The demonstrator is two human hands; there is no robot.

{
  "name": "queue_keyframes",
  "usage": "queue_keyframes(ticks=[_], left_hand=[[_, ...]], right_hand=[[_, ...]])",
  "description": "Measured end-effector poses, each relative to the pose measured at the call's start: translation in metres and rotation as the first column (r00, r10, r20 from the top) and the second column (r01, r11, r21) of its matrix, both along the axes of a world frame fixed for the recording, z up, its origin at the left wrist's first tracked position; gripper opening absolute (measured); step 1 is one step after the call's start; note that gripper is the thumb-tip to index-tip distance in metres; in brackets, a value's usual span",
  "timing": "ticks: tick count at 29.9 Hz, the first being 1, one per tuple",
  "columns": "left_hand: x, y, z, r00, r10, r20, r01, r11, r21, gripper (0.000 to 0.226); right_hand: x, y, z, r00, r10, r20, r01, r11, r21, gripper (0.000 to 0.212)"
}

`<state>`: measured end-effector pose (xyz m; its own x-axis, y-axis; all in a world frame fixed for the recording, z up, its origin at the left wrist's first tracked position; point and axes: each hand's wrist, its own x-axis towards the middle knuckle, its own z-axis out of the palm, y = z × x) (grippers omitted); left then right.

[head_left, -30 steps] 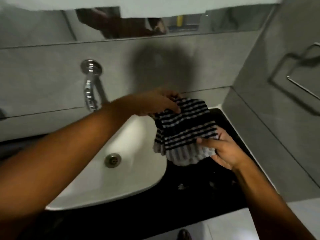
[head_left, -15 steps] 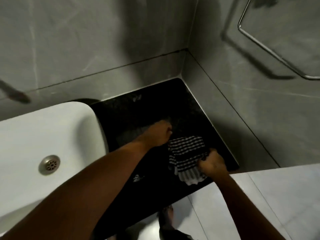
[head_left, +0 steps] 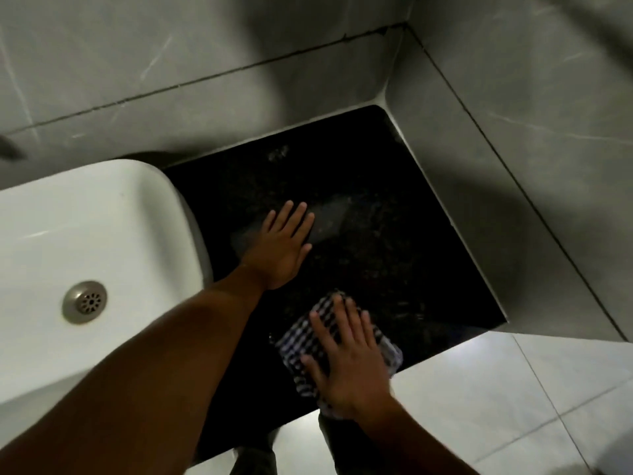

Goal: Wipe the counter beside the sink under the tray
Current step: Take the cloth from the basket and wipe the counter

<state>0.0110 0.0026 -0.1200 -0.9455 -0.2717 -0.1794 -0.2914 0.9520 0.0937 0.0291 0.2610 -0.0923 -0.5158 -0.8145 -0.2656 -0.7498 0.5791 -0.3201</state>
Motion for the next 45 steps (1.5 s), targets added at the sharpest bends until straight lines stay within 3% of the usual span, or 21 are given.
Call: queue_keyframes(ticks=[3, 6, 8, 11, 15, 19, 22, 25, 29, 33, 35, 37, 39, 41, 43, 45], left_hand=[[-0.007, 0.0, 0.003, 1.0, -0.008, 0.022, 0.007, 1.0, 0.007, 0.063], [-0.006, -0.005, 0.005, 0.997, -0.026, 0.075, 0.024, 0.999, 0.035, 0.063], [-0.005, -0.006, 0.006, 0.996, -0.032, 0.086, 0.027, 0.998, 0.054, 0.064], [-0.006, -0.009, 0.007, 0.995, -0.038, 0.096, 0.031, 0.996, 0.081, 0.064], [-0.002, -0.006, 0.007, 0.997, -0.031, 0.071, 0.028, 0.998, 0.048, 0.063], [-0.002, -0.004, 0.006, 0.999, -0.023, 0.044, 0.021, 0.999, 0.031, 0.062], [0.0, -0.003, 0.006, 0.999, -0.017, 0.043, 0.016, 1.0, 0.02, 0.062], [0.001, -0.001, 0.009, 0.999, -0.014, 0.036, 0.013, 1.0, 0.021, 0.062], [0.001, -0.003, 0.007, 0.999, -0.015, 0.037, 0.016, 1.0, -0.006, 0.063], [0.001, -0.003, 0.006, 1.0, -0.015, 0.003, 0.015, 1.0, -0.017, 0.064], [0.0, -0.003, 0.007, 1.0, -0.011, -0.011, 0.01, 1.0, -0.018, 0.065], [0.0, -0.003, 0.007, 1.0, -0.009, -0.006, 0.009, 1.0, -0.013, 0.065], [0.004, 0.0, 0.006, 1.0, -0.009, -0.003, 0.009, 1.0, -0.021, 0.064], [0.006, 0.002, 0.004, 1.0, -0.007, 0.007, 0.007, 1.0, -0.018, 0.063], [0.004, 0.002, 0.002, 1.0, 0.003, 0.01, -0.003, 1.0, -0.014, 0.063], [0.0, 0.004, 0.003, 1.0, 0.005, 0.006, -0.005, 1.0, -0.007, 0.063]], right_hand=[[-0.058, 0.029, -0.008, 0.984, -0.131, -0.12, 0.139, 0.989, 0.053, 0.068], [-0.097, -0.006, -0.013, 0.934, -0.274, -0.228, 0.299, 0.95, 0.084, 0.067], [-0.069, -0.041, -0.013, 0.947, -0.243, -0.212, 0.258, 0.965, 0.043, 0.068], [0.018, -0.063, -0.007, 0.992, -0.049, -0.114, 0.049, 0.999, -0.008, 0.072], [0.063, -0.024, -0.003, 0.982, 0.185, -0.021, -0.186, 0.982, -0.023, 0.072], [-0.035, 0.006, -0.012, 0.99, -0.016, -0.141, 0.025, 0.997, 0.066, 0.079], [-0.06, -0.034, -0.013, 0.964, -0.169, -0.206, 0.182, 0.982, 0.048, 0.08], [0.008, -0.069, -0.011, 0.992, -0.086, -0.088, 0.086, 0.996, -0.01, 0.076], [0.068, -0.02, -0.008, 0.998, 0.049, -0.028, -0.051, 0.997, -0.054, 0.067], [-0.035, 0.045, -0.013, 0.968, -0.214, -0.133, 0.217, 0.976, 0.006, 0.067], [-0.112, 0.035, -0.014, 0.923, -0.337, -0.186, 0.356, 0.931, 0.083, 0.07], [-0.158, -0.002, -0.017, 0.894, -0.392, -0.219, 0.413, 0.909, 0.059, 0.072], [-0.153, -0.037, -0.022, 0.904, -0.349, -0.246, 0.368, 0.929, 0.033, 0.069], [-0.11, -0.035, -0.021, 0.948, -0.197, -0.251, 0.211, 0.977, 0.032, 0.067], [-0.066, 0.005, -0.012, 0.979, -0.068, -0.193, 0.076, 0.996, 0.036, 0.068], [-0.055, 0.054, -0.007, 0.987, -0.054, -0.154, 0.058, 0.998, 0.023, 0.067]])
